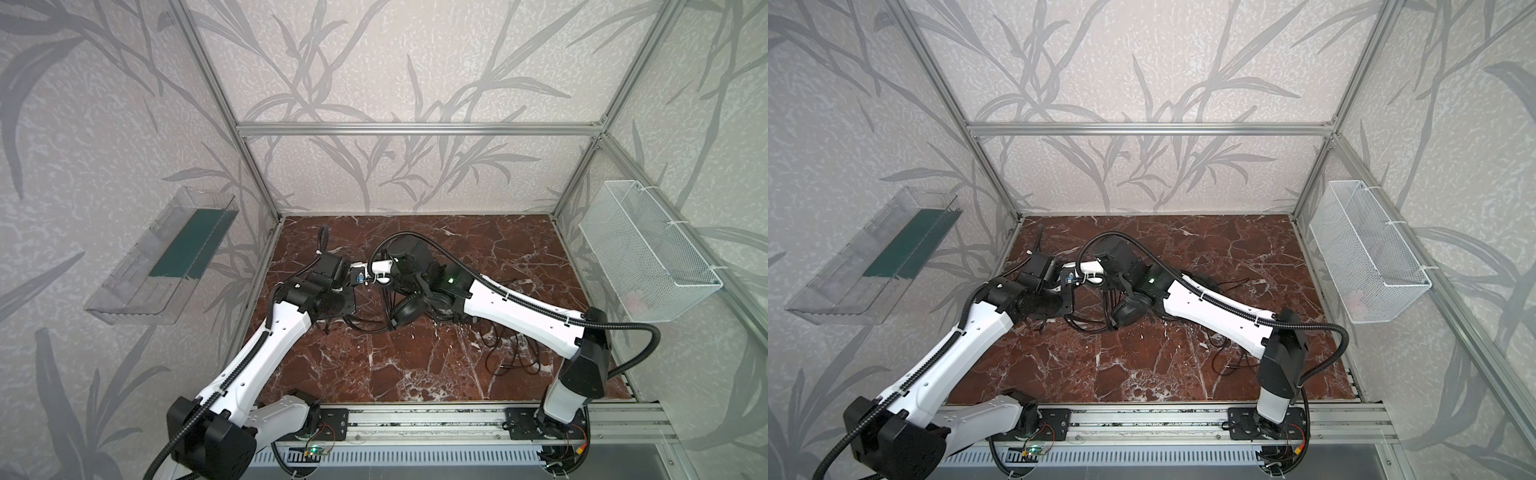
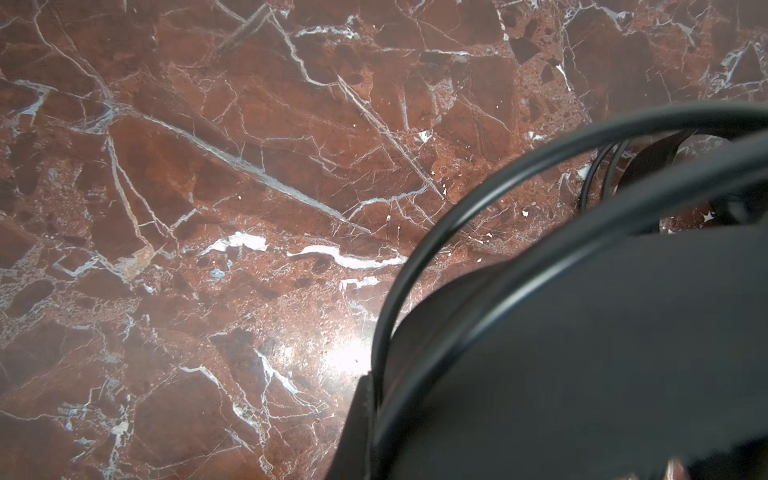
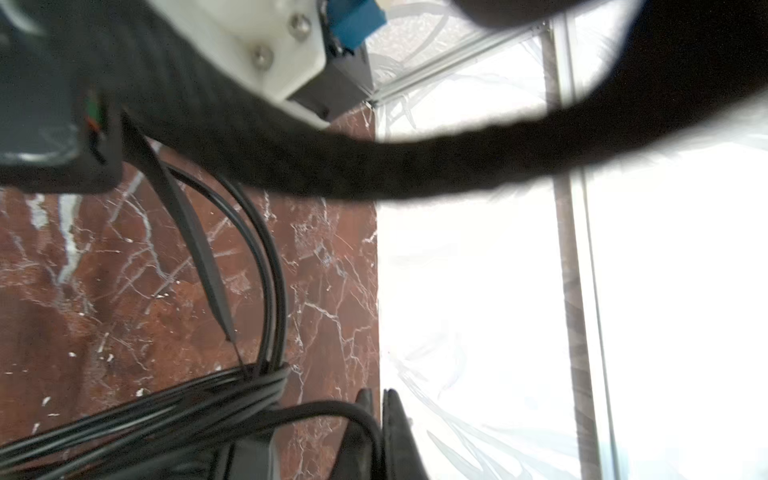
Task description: Wrap the headphones
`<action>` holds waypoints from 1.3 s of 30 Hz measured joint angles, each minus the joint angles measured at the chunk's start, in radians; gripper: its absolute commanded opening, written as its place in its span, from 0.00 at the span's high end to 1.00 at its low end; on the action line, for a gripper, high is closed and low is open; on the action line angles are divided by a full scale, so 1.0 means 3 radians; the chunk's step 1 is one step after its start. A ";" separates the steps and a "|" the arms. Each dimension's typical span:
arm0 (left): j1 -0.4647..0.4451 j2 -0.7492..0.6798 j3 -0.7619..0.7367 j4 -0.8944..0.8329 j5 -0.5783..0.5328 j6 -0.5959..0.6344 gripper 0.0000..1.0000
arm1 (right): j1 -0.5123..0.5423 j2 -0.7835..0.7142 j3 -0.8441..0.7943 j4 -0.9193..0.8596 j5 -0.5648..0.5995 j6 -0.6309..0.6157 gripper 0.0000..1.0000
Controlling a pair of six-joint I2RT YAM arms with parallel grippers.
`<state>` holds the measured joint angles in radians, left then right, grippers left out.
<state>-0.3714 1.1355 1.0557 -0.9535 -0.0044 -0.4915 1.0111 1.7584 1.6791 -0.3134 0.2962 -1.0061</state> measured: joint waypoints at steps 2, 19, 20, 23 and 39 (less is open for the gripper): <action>0.0000 -0.0060 -0.0028 -0.0009 0.0005 0.0022 1.00 | -0.0028 0.0031 0.0069 -0.0090 -0.0189 0.0025 1.00; -0.0173 -0.0589 -0.0036 -0.0144 -0.0042 0.0097 1.00 | -0.0511 0.0051 -0.0189 -0.0029 -0.0727 0.0263 1.00; -0.0174 -0.0590 -0.0036 -0.0163 -0.0029 0.0099 1.00 | -0.0512 0.0036 -0.0217 -0.0008 -0.0764 0.0272 1.00; -0.0184 -0.0615 -0.0032 -0.0141 0.0089 0.0123 1.00 | -0.0548 0.0013 -0.0247 0.0064 -0.0853 0.0301 1.00; -0.0247 -0.0717 -0.0006 -0.0237 0.0450 0.0314 1.00 | -0.0832 -0.0359 -0.0746 0.0662 -0.1222 0.0282 0.74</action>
<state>-0.4454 0.9203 1.0538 -1.0245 0.1307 -0.3973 0.7616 1.6508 1.4551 -0.1146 -0.0704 -0.9215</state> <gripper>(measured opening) 0.065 0.239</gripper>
